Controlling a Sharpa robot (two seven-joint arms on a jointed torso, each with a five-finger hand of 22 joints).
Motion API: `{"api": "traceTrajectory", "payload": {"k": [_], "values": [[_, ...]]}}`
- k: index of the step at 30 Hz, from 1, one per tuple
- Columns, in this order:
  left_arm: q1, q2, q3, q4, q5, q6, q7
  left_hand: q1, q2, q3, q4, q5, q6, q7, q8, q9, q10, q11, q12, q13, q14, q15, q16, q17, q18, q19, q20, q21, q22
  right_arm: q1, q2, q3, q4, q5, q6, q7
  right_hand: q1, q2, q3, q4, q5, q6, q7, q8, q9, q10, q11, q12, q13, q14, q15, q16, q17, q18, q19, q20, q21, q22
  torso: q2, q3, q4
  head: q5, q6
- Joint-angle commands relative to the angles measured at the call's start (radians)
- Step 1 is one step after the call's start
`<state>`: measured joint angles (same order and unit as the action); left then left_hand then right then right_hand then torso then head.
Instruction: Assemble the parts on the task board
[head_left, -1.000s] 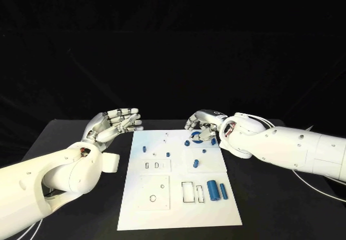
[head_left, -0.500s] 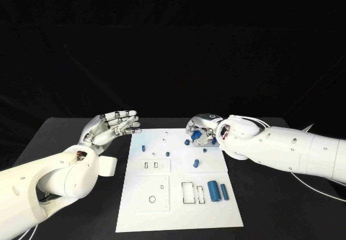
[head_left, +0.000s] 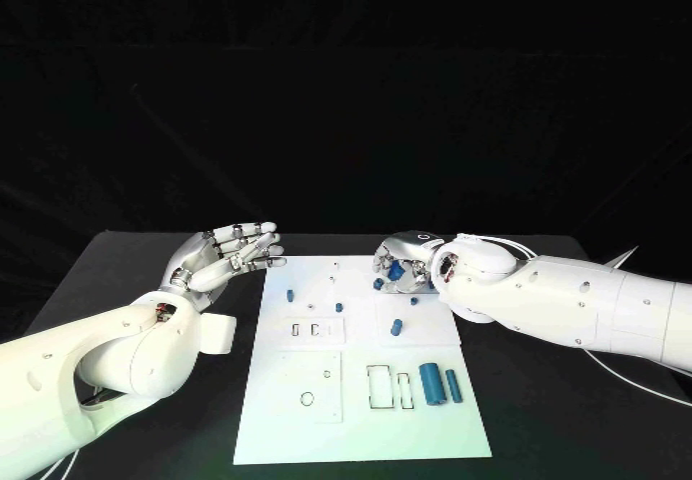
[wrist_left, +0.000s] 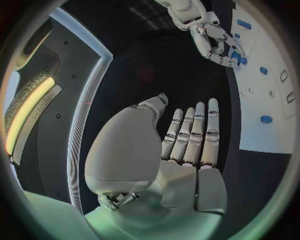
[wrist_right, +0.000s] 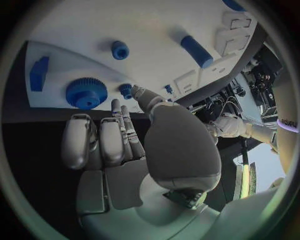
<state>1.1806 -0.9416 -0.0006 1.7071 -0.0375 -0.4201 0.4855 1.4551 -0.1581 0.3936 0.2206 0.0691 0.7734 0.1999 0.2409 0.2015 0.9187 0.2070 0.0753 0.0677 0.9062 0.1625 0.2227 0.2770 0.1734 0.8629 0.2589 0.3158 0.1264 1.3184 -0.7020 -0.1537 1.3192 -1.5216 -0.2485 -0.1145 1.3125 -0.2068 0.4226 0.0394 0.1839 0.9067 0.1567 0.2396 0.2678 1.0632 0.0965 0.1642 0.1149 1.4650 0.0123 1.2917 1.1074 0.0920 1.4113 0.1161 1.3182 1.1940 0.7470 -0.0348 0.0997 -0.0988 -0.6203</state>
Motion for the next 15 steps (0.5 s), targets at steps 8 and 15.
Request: {"api": "traceTrajectory", "payload": {"k": [8,15], "values": [[0.002,-0.001,0.001,0.006,0.016,0.034,0.000,-0.010,0.004,0.009,0.000,-0.004,-0.002,0.058,0.005,0.000,0.009,0.000,0.005,0.001,0.011,-0.002,0.005,0.003,0.010,0.008,0.002,0.005,0.002,-0.002,0.015,0.000,-0.011,-0.015,0.019,-0.006,-0.003,0.005,0.075,0.008,0.004,0.032,-0.002,0.009,0.010,0.035,-0.002,-0.005,-0.006,0.028,-0.003,0.024,0.014,-0.023,0.010,-0.004,0.022,0.027,0.010,-0.0005,0.0014,-0.001,-0.002],[0.002,-0.001,0.001,0.007,0.016,0.037,-0.002,-0.010,0.004,0.009,0.000,-0.004,-0.002,0.058,0.005,0.000,0.009,0.000,0.005,0.001,0.011,-0.002,0.005,0.003,0.010,0.008,0.002,0.005,0.002,-0.004,0.023,0.000,-0.019,-0.014,0.024,-0.007,-0.012,-0.001,0.112,0.012,0.002,0.047,-0.006,0.015,0.018,0.057,-0.006,-0.012,-0.008,0.028,-0.005,0.035,0.020,-0.025,0.012,-0.006,0.032,0.042,0.013,-0.0012,0.0033,-0.003,-0.003]]}}
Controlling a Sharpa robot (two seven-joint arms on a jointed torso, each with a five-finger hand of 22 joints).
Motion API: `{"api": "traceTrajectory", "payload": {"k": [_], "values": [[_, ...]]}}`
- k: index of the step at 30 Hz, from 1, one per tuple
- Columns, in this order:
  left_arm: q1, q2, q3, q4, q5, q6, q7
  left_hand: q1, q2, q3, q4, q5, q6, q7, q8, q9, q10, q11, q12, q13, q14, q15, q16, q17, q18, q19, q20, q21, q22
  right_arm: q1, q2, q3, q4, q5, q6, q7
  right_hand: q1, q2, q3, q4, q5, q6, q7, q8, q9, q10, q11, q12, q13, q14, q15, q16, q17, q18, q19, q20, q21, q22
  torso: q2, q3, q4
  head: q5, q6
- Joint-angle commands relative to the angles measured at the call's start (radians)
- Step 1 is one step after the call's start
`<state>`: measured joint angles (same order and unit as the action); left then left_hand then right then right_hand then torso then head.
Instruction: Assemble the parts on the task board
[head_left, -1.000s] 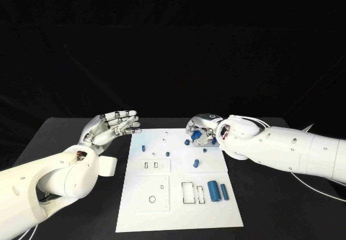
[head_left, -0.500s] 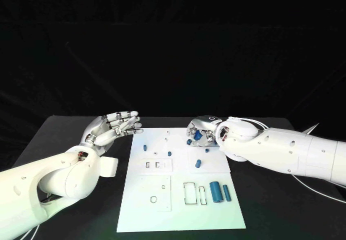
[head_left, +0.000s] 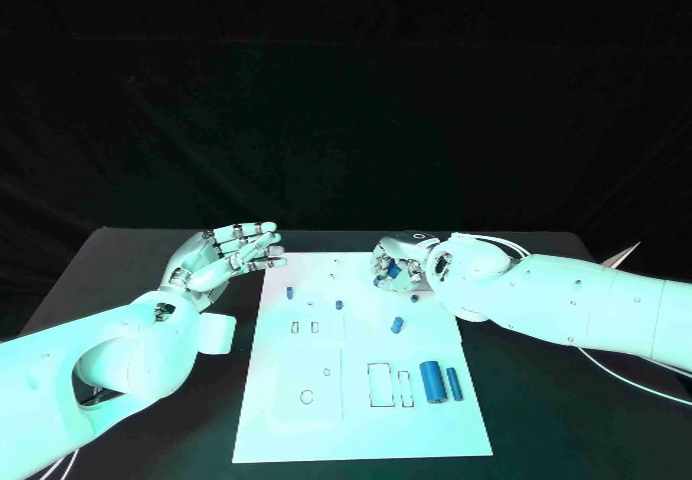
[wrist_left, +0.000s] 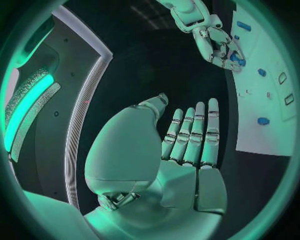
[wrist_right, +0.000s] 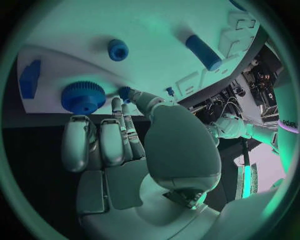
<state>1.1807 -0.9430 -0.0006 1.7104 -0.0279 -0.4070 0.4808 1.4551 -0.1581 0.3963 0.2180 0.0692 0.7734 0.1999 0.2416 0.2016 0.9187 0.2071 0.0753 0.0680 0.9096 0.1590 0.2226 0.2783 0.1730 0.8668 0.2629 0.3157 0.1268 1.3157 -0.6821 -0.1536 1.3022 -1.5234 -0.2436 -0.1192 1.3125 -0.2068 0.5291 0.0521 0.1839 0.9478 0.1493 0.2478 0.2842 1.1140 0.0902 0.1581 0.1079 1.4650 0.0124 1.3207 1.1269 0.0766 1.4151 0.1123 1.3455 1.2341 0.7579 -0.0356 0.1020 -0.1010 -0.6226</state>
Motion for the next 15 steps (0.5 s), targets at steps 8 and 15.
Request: {"api": "traceTrajectory", "payload": {"k": [8,15], "values": [[0.003,-0.002,0.002,0.008,0.006,0.025,-0.001,-0.010,0.004,0.008,0.001,-0.004,-0.001,0.058,0.005,0.000,0.010,0.000,0.005,0.001,0.008,0.001,0.006,0.002,0.010,0.005,-0.002,0.006,0.001,-0.002,0.012,0.000,-0.008,-0.011,0.022,-0.005,-0.017,-0.002,0.018,0.001,0.001,0.013,0.000,0.011,0.006,0.016,-0.001,-0.008,-0.002,0.032,-0.007,0.019,0.018,-0.014,0.017,-0.004,0.020,0.025,0.007,-0.0007,0.0029,-0.003,-0.003],[0.003,-0.003,0.002,0.008,0.006,0.026,-0.003,-0.010,0.005,0.008,0.001,-0.004,-0.001,0.058,0.005,0.000,0.010,0.000,0.005,0.001,0.008,0.001,0.006,0.002,0.010,0.006,-0.002,0.006,0.001,-0.004,0.015,0.000,-0.013,-0.013,0.001,-0.007,-0.013,0.007,0.049,-0.007,-0.001,0.045,-0.009,0.034,0.025,0.054,-0.011,-0.005,0.004,0.037,-0.014,0.039,0.037,-0.021,0.032,-0.009,0.048,0.066,0.009,-0.0017,0.0028,-0.002,-0.004]]}}
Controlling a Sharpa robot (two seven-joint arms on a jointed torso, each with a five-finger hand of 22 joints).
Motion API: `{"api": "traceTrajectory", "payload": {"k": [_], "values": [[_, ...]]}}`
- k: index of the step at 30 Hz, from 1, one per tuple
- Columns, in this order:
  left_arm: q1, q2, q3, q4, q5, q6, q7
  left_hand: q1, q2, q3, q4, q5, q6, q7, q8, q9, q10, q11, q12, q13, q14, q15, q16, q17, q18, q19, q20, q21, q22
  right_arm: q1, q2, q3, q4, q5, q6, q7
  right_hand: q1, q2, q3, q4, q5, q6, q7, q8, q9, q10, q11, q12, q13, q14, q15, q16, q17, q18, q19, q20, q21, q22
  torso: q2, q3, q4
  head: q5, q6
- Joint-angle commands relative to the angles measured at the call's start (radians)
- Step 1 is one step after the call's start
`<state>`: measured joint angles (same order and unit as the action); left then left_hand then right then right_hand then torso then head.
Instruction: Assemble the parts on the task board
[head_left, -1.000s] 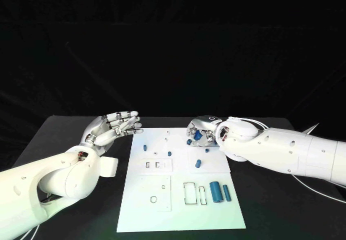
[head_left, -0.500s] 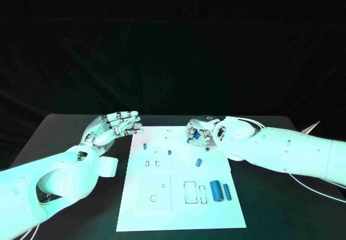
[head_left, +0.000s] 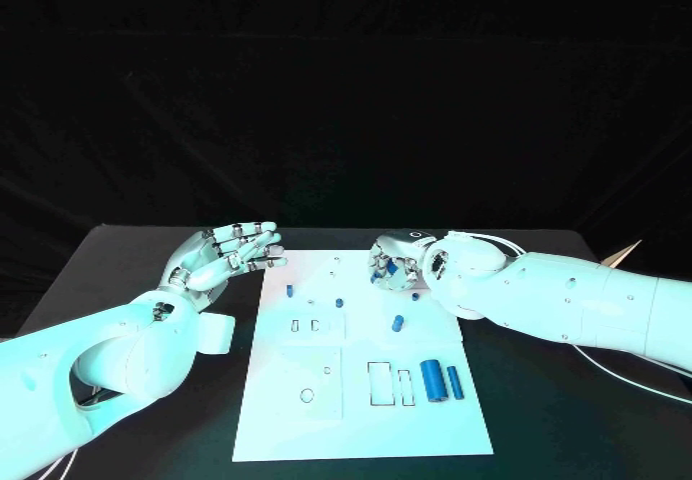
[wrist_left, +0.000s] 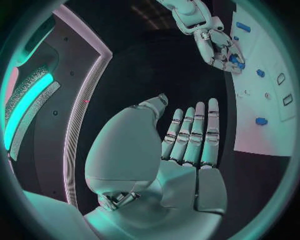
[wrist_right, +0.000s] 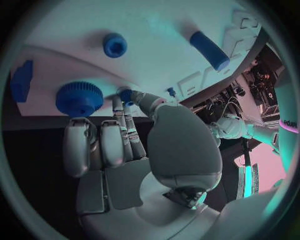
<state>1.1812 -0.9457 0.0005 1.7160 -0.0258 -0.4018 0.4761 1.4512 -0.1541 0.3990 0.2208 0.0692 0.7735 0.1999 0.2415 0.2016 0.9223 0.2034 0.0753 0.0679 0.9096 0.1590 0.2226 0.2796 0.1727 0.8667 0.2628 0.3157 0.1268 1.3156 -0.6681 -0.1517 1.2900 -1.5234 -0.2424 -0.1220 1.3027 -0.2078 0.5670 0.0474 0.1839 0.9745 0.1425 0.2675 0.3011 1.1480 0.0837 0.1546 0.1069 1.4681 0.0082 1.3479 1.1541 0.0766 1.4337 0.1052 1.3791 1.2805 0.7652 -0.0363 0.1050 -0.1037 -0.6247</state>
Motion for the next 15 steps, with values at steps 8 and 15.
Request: {"api": "traceTrajectory", "payload": {"k": [8,15], "values": [[0.002,-0.001,0.001,-0.006,0.004,0.022,0.000,-0.005,0.002,0.011,-0.007,-0.005,-0.001,0.058,0.007,0.000,0.007,0.003,0.005,0.001,0.010,0.000,0.006,0.004,0.011,0.014,-0.005,0.013,0.004,-0.005,-0.013,-0.002,0.022,-0.013,-0.130,0.001,0.013,0.037,0.040,-0.029,-0.002,0.062,-0.021,0.066,0.057,0.081,-0.026,0.012,0.026,0.035,-0.027,0.025,0.016,-0.029,0.030,-0.017,0.046,0.067,0.003,-0.0006,0.0022,0.004,0.003],[0.002,-0.003,0.001,-0.015,0.004,0.021,0.000,-0.005,0.003,0.012,-0.008,-0.005,-0.001,0.057,0.007,0.000,0.007,0.003,0.005,0.001,0.010,0.000,0.007,0.005,0.011,0.016,-0.005,0.015,0.004,0.002,-0.023,0.003,0.062,-0.013,-0.185,-0.008,0.012,0.042,0.043,-0.038,-0.002,0.066,-0.025,0.082,0.074,0.091,-0.030,0.012,0.033,0.036,-0.031,0.031,0.020,-0.030,0.033,-0.021,0.052,0.076,0.004,-0.0041,0.0001,0.004,0.013]]}}
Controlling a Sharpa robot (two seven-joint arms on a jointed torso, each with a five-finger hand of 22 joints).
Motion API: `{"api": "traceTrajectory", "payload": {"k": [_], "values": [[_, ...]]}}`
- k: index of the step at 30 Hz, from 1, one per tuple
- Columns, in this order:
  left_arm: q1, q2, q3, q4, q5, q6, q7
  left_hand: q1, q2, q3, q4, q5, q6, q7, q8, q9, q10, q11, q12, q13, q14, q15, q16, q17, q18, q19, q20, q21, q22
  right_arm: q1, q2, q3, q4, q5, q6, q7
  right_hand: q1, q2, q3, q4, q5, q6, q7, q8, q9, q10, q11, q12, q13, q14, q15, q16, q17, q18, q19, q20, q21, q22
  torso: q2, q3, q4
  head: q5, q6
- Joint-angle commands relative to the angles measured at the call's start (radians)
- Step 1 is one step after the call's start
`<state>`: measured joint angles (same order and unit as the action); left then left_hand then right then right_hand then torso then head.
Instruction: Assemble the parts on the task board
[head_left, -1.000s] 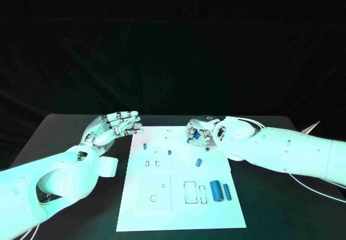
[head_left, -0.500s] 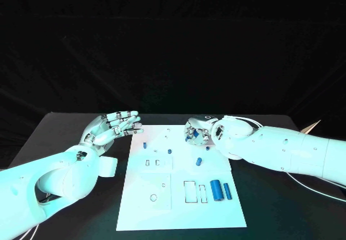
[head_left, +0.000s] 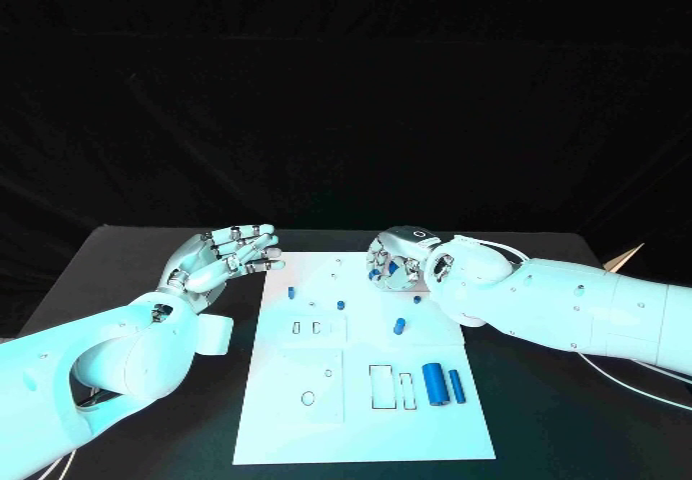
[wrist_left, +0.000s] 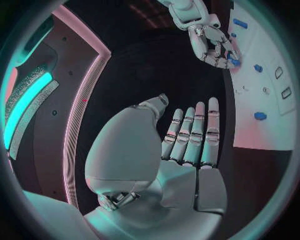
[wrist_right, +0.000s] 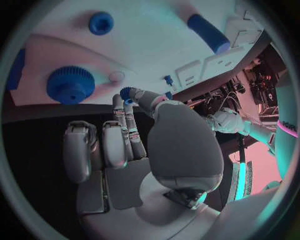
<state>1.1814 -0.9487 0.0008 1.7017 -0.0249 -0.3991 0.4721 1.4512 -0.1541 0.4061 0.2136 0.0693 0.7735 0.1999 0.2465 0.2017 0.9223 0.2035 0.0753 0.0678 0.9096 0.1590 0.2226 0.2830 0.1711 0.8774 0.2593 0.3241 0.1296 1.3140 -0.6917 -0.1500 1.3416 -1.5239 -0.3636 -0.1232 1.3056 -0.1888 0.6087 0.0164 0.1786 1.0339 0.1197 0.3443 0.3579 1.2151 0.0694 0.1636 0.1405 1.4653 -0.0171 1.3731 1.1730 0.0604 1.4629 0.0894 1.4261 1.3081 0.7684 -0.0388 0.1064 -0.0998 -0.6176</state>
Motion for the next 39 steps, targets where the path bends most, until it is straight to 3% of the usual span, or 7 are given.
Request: {"api": "traceTrajectory", "payload": {"k": [1,7,18,27,32,39], "values": [[0.002,0.000,0.001,-0.001,0.003,0.018,0.004,-0.005,0.002,0.005,-0.001,-0.005,-0.001,0.057,0.002,0.000,0.007,0.003,0.005,0.001,0.010,0.000,0.007,0.002,0.013,0.006,-0.002,0.006,0.002,0.005,0.003,0.002,0.012,-0.013,-0.065,-0.010,0.009,0.023,0.001,-0.007,0.003,0.007,-0.002,0.006,0.018,0.024,-0.016,0.003,0.000,0.039,-0.006,0.006,0.001,-0.014,0.004,-0.006,0.005,0.049,0.001,-0.0015,-0.0010,0.001,0.008],[0.002,0.001,0.001,-0.002,0.004,0.019,0.002,-0.005,0.002,0.006,-0.002,-0.005,-0.001,0.057,0.002,0.000,0.007,0.003,0.005,0.001,0.010,0.000,0.007,0.002,0.013,0.006,-0.002,0.007,0.002,0.010,0.033,0.004,-0.007,-0.014,-0.072,-0.027,0.010,0.023,0.001,-0.009,0.003,0.007,-0.003,0.008,0.021,0.025,-0.017,0.002,0.001,0.039,-0.006,0.007,0.003,-0.015,0.005,-0.006,0.007,0.051,0.005,-0.0010,0.0021,0.005,0.017],[0.003,0.008,0.001,-0.004,0.004,0.020,0.001,-0.004,0.002,0.007,-0.003,-0.005,-0.002,0.057,0.002,0.000,0.007,0.003,0.005,0.000,0.010,0.000,0.006,0.002,0.012,0.007,-0.002,0.007,0.002,0.011,0.121,0.004,-0.093,-0.032,-0.096,-0.049,0.010,0.024,0.004,-0.014,0.004,0.002,-0.001,0.010,0.026,0.023,-0.016,-0.002,0.002,0.039,-0.007,0.007,0.001,-0.014,0.004,-0.007,0.005,0.050,0.007,-0.0019,0.0077,0.005,0.013],[0.003,0.019,0.001,-0.006,0.004,0.024,-0.001,-0.004,0.003,0.007,-0.004,-0.005,-0.002,0.057,0.002,0.000,0.006,0.003,0.005,0.000,0.009,0.000,0.006,0.002,0.012,0.007,-0.002,0.007,0.002,0.004,0.189,0.005,-0.171,-0.037,-0.117,-0.043,0.006,0.022,0.004,-0.016,0.004,-0.006,0.001,0.010,0.030,0.019,-0.014,-0.006,0.003,0.040,-0.005,0.010,0.005,-0.015,0.005,-0.007,0.008,0.054,0.008,-0.0027,0.0073,0.007,0.014],[0.003,0.020,0.001,-0.006,0.004,0.025,-0.002,-0.004,0.003,0.007,-0.004,-0.005,-0.002,0.057,0.002,0.000,0.006,0.003,0.005,0.000,0.009,0.000,0.006,0.002,0.012,0.007,-0.002,0.007,0.002,0.000,0.203,0.005,-0.189,-0.037,-0.127,-0.041,0.006,0.021,0.005,-0.017,0.004,-0.007,0.001,0.010,0.031,0.018,-0.014,-0.007,0.003,0.040,-0.005,0.010,0.004,-0.015,0.005,-0.007,0.007,0.053,0.009,-0.0014,0.0050,0.012,0.013],[0.004,0.022,0.001,-0.006,0.004,0.025,-0.002,-0.004,0.003,0.008,-0.005,-0.005,-0.002,0.057,0.002,0.000,0.006,0.003,0.004,0.000,0.009,0.000,0.006,0.003,0.012,0.007,-0.003,0.008,0.002,-0.005,0.219,0.005,-0.203,-0.037,-0.116,-0.037,0.005,0.019,0.005,-0.019,0.004,-0.009,0.002,0.009,0.033,0.018,-0.013,-0.008,0.004,0.040,-0.005,0.011,0.005,-0.015,0.005,-0.006,0.008,0.054,0.009,-0.0026,0.0051,0.012,0.012]]}}
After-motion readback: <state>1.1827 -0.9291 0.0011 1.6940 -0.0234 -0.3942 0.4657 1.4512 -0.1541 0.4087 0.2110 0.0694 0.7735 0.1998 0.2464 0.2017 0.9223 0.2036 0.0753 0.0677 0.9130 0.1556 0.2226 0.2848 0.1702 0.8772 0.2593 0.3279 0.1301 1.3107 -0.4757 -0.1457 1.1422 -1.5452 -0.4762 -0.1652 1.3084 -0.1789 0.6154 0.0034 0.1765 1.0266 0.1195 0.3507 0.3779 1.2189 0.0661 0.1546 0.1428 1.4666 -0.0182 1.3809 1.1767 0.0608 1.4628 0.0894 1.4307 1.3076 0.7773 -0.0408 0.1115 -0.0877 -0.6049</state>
